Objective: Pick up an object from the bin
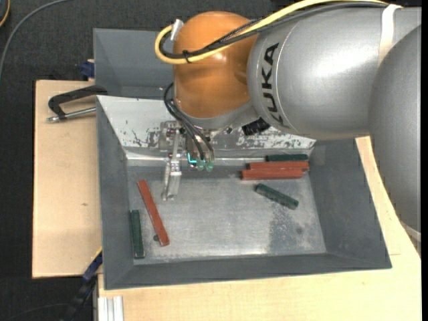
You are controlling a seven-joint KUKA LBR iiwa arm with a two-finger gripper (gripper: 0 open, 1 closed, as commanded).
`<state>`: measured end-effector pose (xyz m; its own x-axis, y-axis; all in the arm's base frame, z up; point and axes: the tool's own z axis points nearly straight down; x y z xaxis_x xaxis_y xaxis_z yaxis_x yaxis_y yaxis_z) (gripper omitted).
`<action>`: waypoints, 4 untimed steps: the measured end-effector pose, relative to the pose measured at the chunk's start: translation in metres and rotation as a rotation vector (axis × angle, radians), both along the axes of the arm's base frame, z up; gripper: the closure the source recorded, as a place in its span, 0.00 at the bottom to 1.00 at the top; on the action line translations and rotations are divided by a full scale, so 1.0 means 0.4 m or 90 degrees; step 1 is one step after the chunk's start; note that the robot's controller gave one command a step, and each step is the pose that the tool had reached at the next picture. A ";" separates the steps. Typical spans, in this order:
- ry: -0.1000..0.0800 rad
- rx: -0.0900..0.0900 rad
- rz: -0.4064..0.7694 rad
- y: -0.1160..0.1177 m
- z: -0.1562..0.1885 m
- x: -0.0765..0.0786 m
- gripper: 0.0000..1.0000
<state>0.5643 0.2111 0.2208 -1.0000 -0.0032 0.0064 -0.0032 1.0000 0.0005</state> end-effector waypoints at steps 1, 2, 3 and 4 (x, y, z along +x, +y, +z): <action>-0.003 0.001 0.230 0.047 -0.379 -0.060 0.00; -0.011 0.000 0.306 -0.274 -0.370 0.070 0.00; -0.007 0.001 0.220 -0.387 -0.371 0.031 0.00; -0.010 0.002 0.524 -0.444 -0.371 0.035 0.00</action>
Offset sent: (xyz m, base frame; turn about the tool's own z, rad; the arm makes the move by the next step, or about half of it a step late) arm -0.0236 0.0177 -0.1508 -0.3616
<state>0.5784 0.0337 0.0723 -0.6778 -0.7352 -0.0080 -0.7352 0.6778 -0.0030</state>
